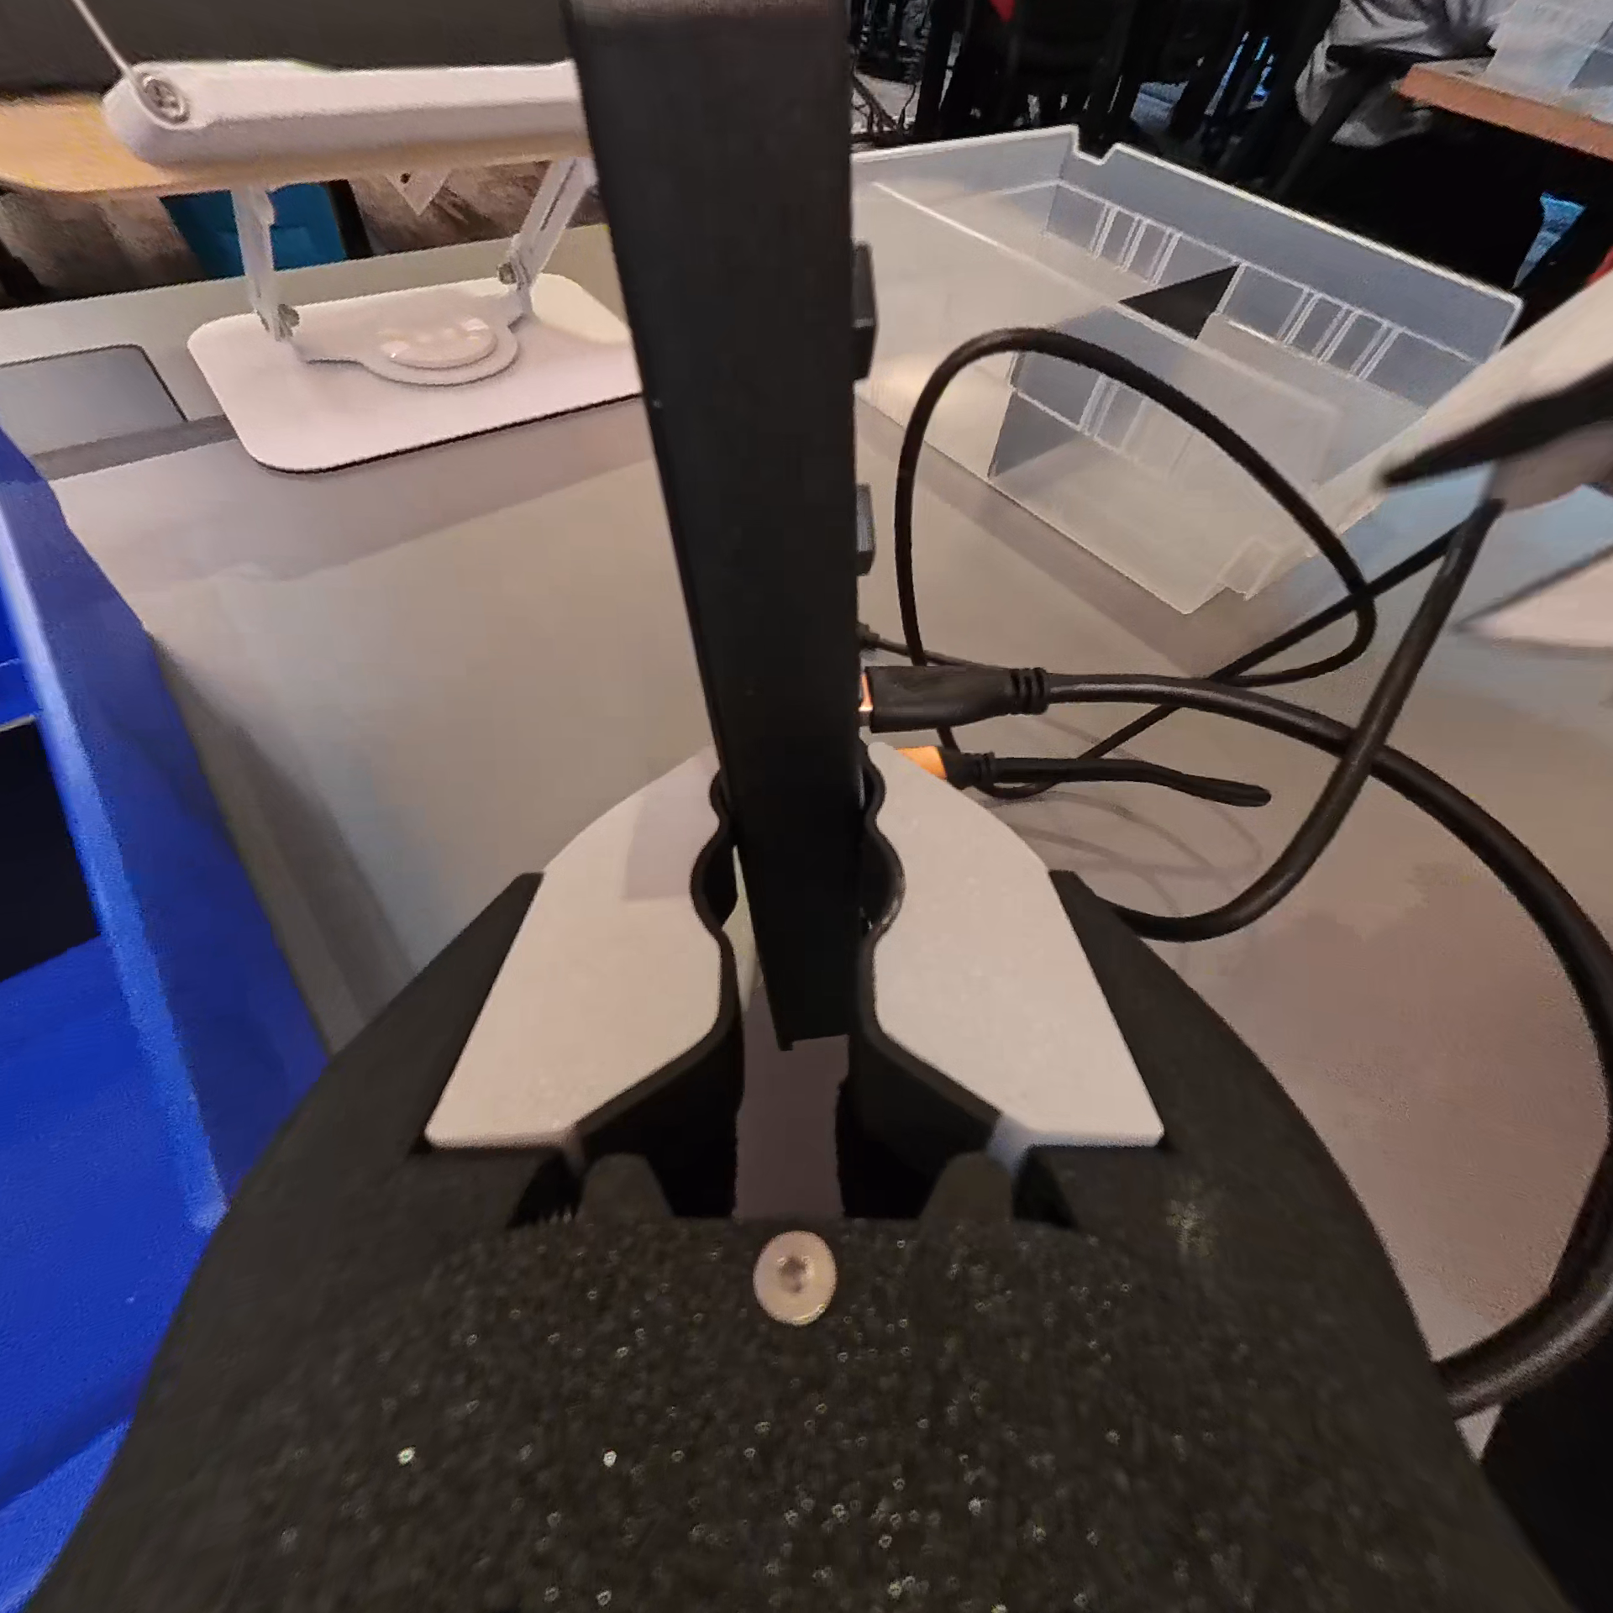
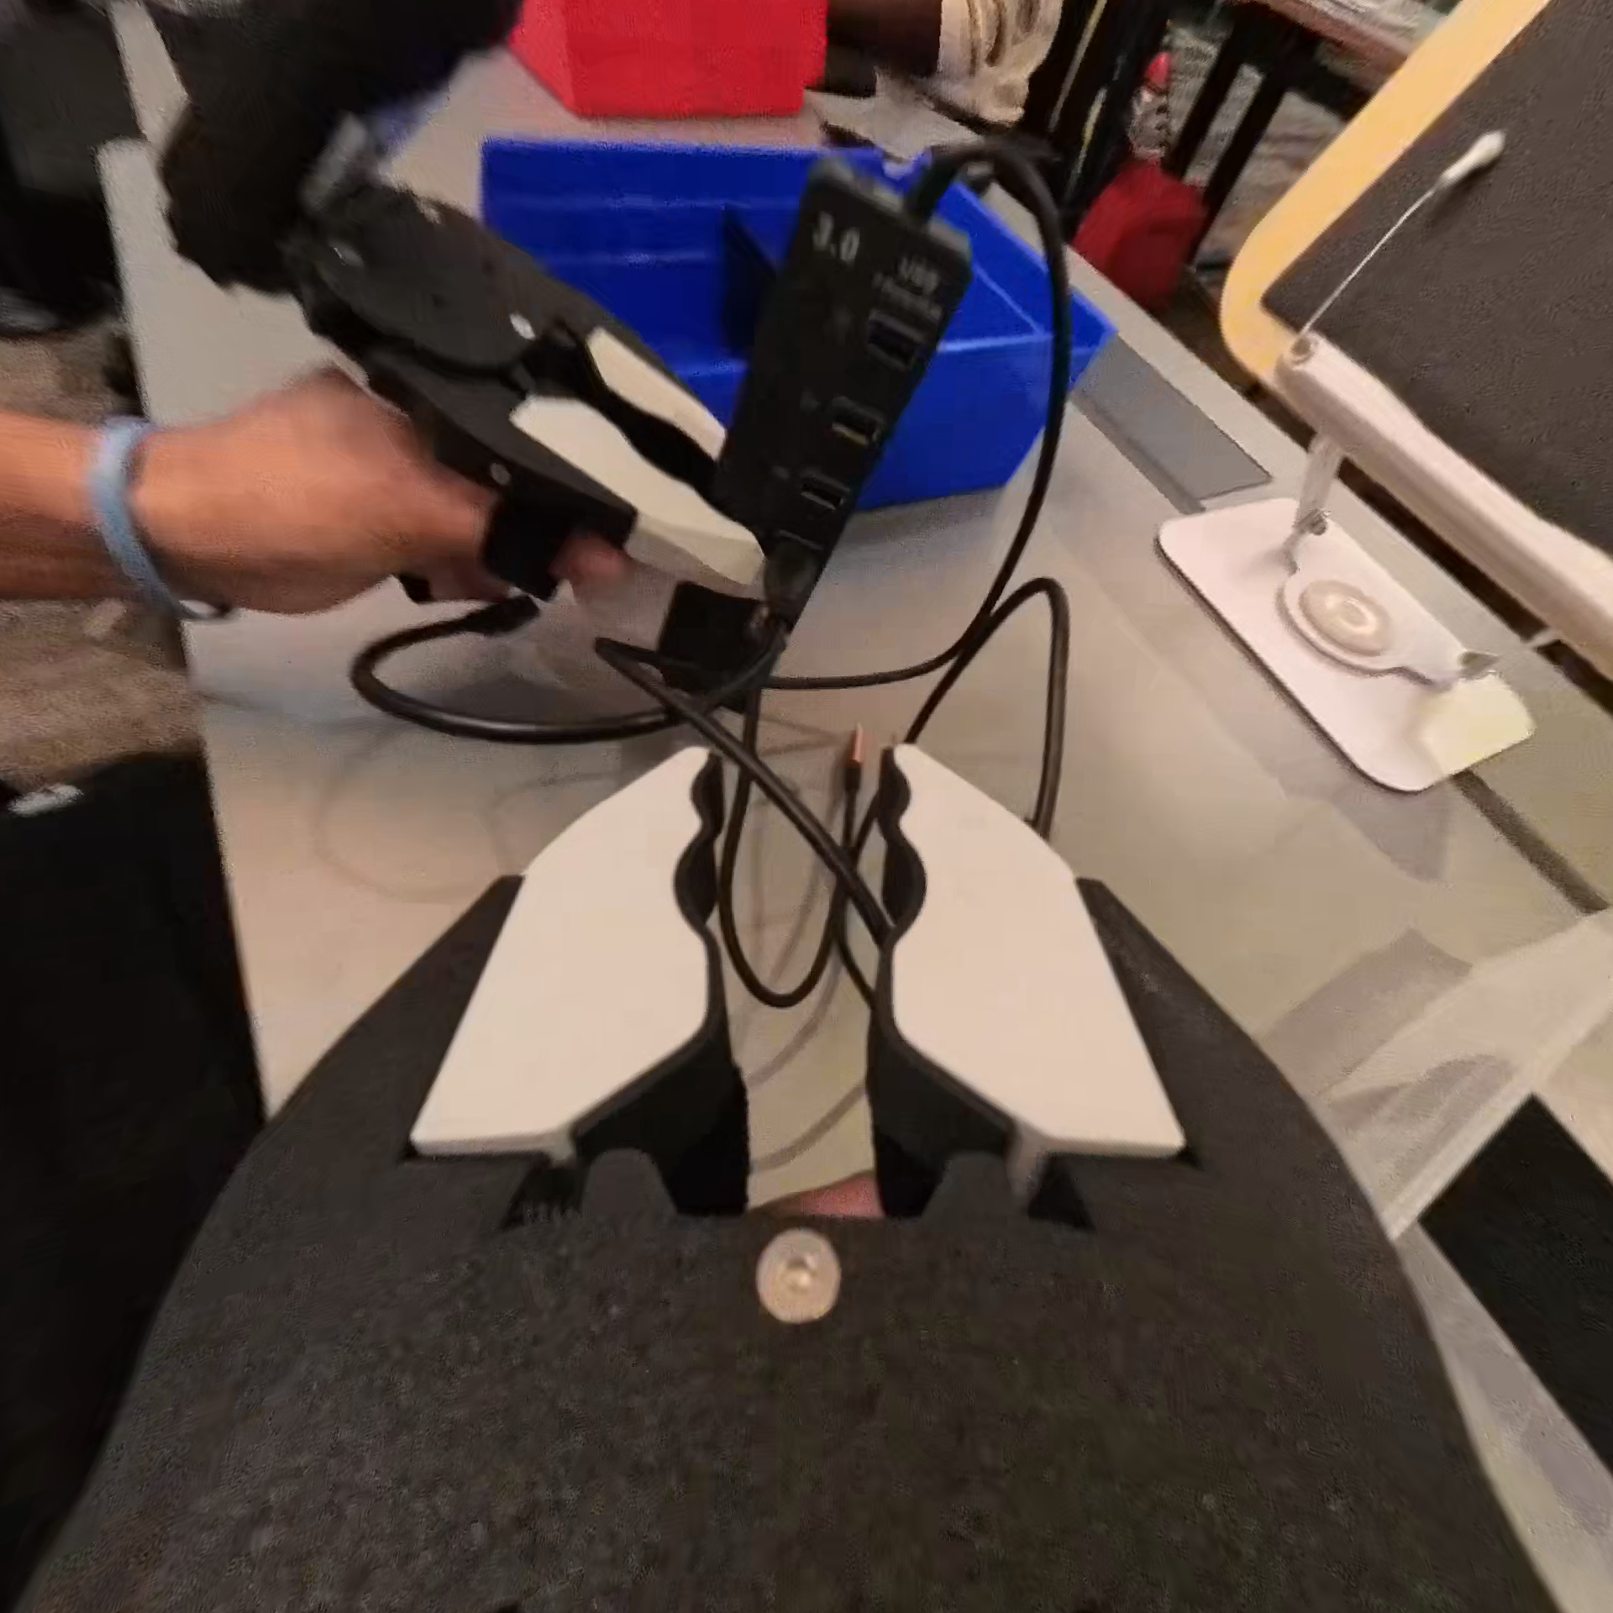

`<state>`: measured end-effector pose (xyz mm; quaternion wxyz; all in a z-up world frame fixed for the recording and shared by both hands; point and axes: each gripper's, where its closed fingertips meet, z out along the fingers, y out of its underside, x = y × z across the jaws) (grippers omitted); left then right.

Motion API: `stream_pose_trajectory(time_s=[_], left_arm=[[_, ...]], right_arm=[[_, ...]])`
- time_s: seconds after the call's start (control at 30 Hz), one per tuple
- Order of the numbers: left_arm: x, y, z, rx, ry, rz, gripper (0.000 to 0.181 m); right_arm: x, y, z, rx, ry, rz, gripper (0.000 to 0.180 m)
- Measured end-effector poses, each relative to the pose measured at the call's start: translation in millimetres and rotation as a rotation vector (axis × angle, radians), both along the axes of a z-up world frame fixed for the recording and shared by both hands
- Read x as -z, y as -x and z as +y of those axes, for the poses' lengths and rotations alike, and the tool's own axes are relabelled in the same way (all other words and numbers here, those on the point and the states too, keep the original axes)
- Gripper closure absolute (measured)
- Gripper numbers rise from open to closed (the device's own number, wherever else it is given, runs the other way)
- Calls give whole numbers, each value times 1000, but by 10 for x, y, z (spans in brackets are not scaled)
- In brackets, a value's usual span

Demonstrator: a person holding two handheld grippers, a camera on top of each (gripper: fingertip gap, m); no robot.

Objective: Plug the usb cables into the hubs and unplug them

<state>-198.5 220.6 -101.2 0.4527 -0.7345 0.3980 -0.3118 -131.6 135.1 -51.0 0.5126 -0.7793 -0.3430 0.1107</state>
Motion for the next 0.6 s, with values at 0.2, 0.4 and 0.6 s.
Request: stream_pose_trajectory(time_s=[0.2,0.4,0.6], left_arm=[[70,95,105,-58,53,6,157],[93,220,255,-114,86,-17,157],[3,94,139,-109,75,-54,157]], right_arm=[[135,75,-102,-110,-8,-115,176],[37,310,-695,-446,88,43,176],[510,738,-656,-428,164,-104,176]])
